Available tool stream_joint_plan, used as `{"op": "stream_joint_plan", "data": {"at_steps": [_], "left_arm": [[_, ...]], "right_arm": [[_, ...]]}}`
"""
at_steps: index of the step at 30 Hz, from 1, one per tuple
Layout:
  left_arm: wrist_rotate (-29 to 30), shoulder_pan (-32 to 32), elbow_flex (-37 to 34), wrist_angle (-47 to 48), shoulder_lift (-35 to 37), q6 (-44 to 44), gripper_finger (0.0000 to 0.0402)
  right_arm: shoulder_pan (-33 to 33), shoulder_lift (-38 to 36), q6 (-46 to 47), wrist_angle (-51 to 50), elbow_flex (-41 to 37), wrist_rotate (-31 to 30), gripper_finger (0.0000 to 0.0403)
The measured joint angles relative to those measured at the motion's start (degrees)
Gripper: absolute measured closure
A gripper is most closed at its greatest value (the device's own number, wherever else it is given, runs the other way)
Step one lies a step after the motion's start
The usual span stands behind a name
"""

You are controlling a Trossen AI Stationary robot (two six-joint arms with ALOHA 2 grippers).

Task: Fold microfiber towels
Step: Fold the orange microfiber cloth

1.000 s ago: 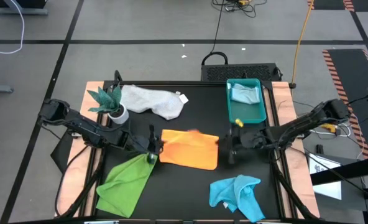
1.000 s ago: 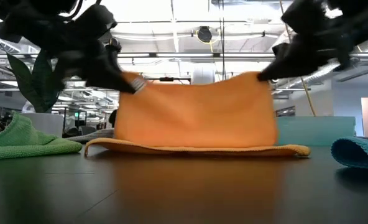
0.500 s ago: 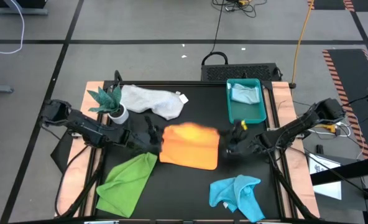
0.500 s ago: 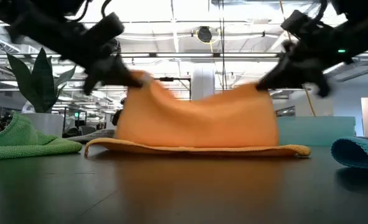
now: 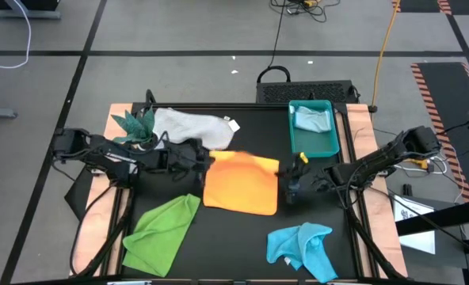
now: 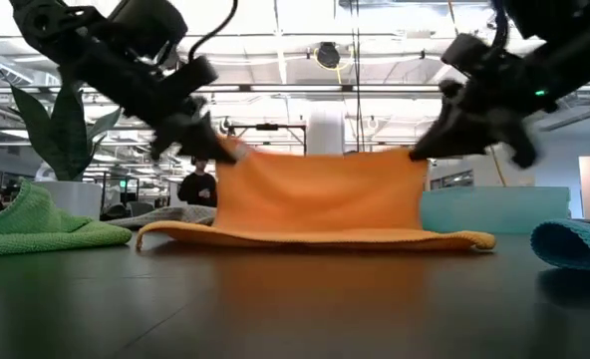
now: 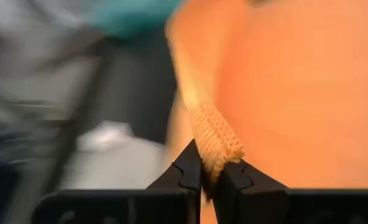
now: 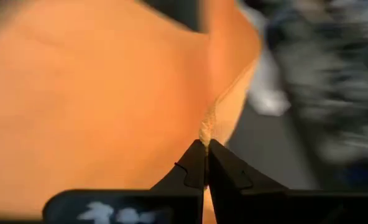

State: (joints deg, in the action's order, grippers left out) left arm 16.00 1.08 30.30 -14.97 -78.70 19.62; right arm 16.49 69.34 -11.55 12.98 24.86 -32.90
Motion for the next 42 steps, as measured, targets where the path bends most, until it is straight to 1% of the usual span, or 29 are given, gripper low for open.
{"op": "stream_joint_plan", "data": {"at_steps": [2, 3, 5, 10, 15, 20, 28, 32, 37, 42], "left_arm": [[-6.9, -1.6, 0.0, 4.7, 0.0, -2.6, 0.0376], [-8.9, -2.6, 0.0, 6.3, 0.0, -3.8, 0.0376], [-11.1, -4.9, 0.0, 8.2, 0.0, -5.4, 0.0376], [-11.6, -10.8, -1.0, 8.9, 0.0, -6.4, 0.0376], [-11.6, -14.5, -2.2, 8.9, 0.0, -7.3, 0.0376], [-11.5, -15.4, -2.5, 8.8, -0.1, -8.9, 0.0376], [-11.6, -17.4, -2.5, 8.8, -0.1, -10.1, 0.0376], [-13.4, -18.7, -2.5, 9.3, -0.1, -10.5, 0.0376], [-13.4, -19.5, -2.5, 9.2, -0.4, -11.4, 0.0376], [-13.5, -19.7, -2.5, 8.3, -3.0, -11.9, 0.0376]], "right_arm": [[1.1, 0.0, 4.5, -0.8, 0.0, 7.9, 0.0402], [1.7, 0.0, 6.6, -0.9, 0.0, 11.0, 0.0402], [2.8, 0.1, 10.2, -0.8, 0.0, 14.7, 0.0402], [5.4, 3.2, 14.7, -0.3, 0.0, 15.2, 0.0402], [6.5, 7.8, 15.4, 3.1, 0.0, 15.3, 0.0403], [6.5, 11.1, 15.4, 6.1, 0.0, 19.5, 0.0401], [8.1, 11.5, 15.0, 8.8, 0.0, 19.8, 0.0401], [8.7, 11.7, 15.4, 8.3, 0.0, 20.9, 0.0401], [8.8, 15.0, 15.4, 11.5, 0.0, 24.1, 0.0401], [8.7, 18.6, 15.9, 12.7, 0.0, 24.7, 0.0396]]}}
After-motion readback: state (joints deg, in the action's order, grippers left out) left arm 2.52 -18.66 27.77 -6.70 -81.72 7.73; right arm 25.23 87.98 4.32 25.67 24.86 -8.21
